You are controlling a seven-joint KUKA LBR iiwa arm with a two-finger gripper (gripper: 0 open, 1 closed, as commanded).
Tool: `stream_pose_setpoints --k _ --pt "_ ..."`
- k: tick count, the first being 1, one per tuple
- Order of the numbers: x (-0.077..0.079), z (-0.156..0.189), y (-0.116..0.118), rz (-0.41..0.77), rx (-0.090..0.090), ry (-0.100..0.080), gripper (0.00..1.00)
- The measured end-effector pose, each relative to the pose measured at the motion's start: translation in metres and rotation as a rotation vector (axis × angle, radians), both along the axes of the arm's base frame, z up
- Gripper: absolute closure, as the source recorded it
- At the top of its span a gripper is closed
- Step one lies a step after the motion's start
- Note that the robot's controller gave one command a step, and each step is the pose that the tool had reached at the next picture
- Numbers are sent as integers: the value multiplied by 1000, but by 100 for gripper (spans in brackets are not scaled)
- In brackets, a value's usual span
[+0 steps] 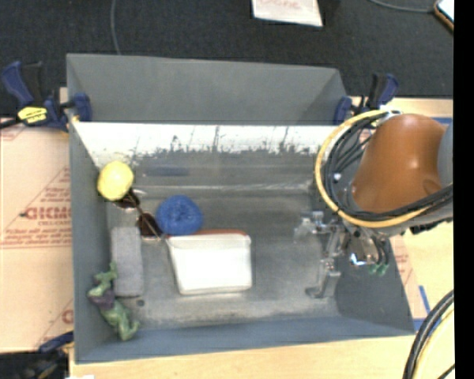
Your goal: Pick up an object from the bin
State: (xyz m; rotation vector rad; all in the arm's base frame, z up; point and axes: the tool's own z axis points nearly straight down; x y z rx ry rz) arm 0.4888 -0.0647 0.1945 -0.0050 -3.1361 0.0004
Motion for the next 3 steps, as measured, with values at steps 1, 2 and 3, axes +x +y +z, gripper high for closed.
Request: stream_pose_setpoints --k 1,2,3 --pt "1 4 0 4 -1 -7 0" --pt "66 -63 110 442 3 -11 0" --pt "63 -34 111 144 -1 -15 0"
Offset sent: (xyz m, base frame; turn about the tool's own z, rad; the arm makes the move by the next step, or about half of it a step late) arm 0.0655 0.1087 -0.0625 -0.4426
